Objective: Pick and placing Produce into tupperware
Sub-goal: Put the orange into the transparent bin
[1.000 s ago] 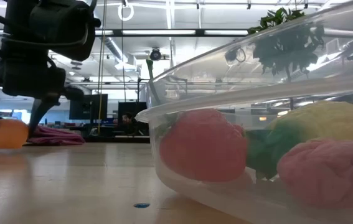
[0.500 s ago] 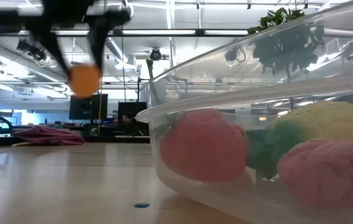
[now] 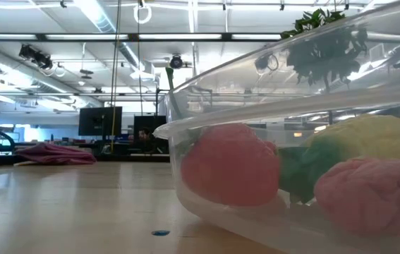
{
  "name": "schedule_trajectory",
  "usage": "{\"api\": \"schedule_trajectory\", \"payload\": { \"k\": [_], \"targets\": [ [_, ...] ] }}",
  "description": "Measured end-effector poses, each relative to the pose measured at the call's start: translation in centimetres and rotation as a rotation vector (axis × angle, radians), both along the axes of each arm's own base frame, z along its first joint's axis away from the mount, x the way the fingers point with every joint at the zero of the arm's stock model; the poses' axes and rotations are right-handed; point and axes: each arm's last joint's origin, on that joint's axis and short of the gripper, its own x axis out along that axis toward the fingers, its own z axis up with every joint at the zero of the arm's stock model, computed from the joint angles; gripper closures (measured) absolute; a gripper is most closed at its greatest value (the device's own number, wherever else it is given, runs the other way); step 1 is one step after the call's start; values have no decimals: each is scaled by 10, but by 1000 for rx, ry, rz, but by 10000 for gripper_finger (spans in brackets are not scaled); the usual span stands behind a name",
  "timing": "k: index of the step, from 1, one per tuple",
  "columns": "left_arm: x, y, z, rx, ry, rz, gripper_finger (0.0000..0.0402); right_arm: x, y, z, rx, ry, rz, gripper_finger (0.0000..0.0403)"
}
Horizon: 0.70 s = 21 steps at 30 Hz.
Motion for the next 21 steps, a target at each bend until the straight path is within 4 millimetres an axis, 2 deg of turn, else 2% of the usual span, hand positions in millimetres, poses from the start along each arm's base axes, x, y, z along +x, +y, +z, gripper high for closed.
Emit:
{"api": "schedule_trajectory", "payload": {
  "k": [3,9,13,17,21],
  "targets": [
    [17,-12,-17,-30,-36,-16,203,0,0,0,-3,-2,-4,157],
    [46,-31,-71,-7,-20,-58,190,0,0,0,-4,-2,-2,157],
    [62,-37,-81,-68,-112,-48,197,0,0,0,-14,3,5,157],
    [68,-34,-98,-139,-33,-6,203,0,0,0,-22,9,11,157],
    [70,-35,-112,-143,10,10,192,0,0,0,-22,9,11,157]
  ]
}}
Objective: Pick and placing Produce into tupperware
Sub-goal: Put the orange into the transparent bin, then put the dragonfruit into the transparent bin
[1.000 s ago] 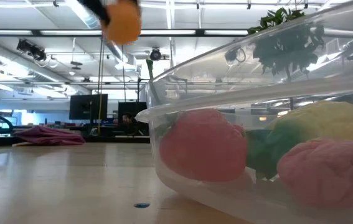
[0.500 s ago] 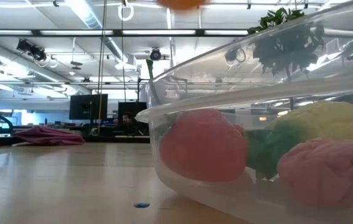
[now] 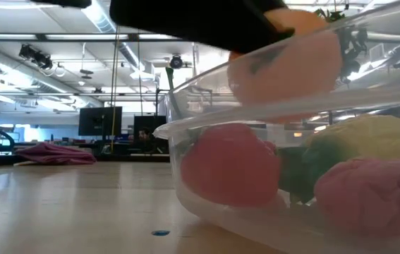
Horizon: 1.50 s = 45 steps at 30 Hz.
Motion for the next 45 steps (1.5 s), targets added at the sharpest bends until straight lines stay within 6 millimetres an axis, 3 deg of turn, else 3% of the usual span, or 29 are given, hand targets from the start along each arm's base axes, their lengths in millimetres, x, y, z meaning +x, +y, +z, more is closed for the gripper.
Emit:
{"api": "schedule_trajectory", "payload": {
  "k": [11,26,32,37,45],
  "targets": [
    [-2,0,-14,-70,125,-2,183,0,0,0,2,1,2,157],
    [2,1,-10,-31,47,-30,117,0,0,0,7,-1,0,157],
    [-3,9,10,42,-3,88,132,0,0,0,7,-1,-1,157],
    [-20,35,35,109,84,305,135,0,0,0,8,-1,0,157],
    [-82,79,65,220,477,561,150,0,0,0,13,-2,1,157]
  ]
}}
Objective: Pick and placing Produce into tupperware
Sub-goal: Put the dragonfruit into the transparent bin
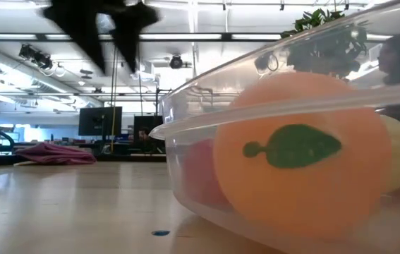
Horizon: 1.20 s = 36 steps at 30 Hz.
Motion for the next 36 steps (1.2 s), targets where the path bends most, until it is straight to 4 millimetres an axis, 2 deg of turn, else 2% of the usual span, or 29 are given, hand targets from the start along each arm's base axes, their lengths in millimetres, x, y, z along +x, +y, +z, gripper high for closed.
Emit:
{"api": "schedule_trajectory", "payload": {
  "k": [6,12,14,18,24,28,31,36],
  "targets": [
    [-61,15,19,112,370,236,171,0,0,0,2,-2,-1,157],
    [-94,9,32,-127,386,340,173,-1,1,0,26,0,3,157],
    [-108,10,26,-59,411,389,172,-2,3,0,27,2,12,157],
    [-137,19,17,-59,413,467,171,-6,7,0,26,1,31,157],
    [-179,34,-19,-83,531,583,174,-7,9,0,11,-13,25,157],
    [-196,38,-43,-169,560,573,183,-6,7,1,2,-22,10,157],
    [-197,39,-38,-175,548,583,190,-6,6,1,1,-25,4,157],
    [-194,35,-34,-206,537,441,190,-2,2,1,-1,-24,-12,157]
  ]
}}
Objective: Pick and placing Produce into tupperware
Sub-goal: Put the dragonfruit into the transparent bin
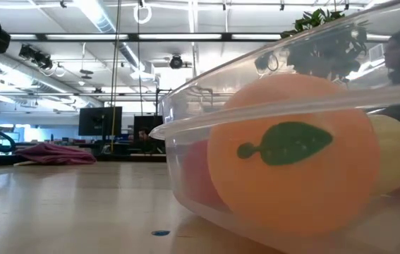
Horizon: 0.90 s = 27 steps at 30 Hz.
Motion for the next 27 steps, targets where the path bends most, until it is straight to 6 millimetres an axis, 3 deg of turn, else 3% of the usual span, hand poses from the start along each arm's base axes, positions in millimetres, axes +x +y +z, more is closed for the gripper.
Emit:
{"api": "schedule_trajectory", "payload": {
  "k": [4,10,22,27],
  "targets": [
    [-1,-1,-2,-63,40,-84,182,2,-3,0,-1,1,-12,157],
    [-4,-2,-12,-109,88,6,193,3,-4,0,-2,2,-15,157],
    [3,-7,-16,-157,23,61,316,3,-4,0,-16,8,-8,157],
    [3,-8,-16,-156,21,74,349,3,-4,0,-17,9,-7,157]
  ]
}}
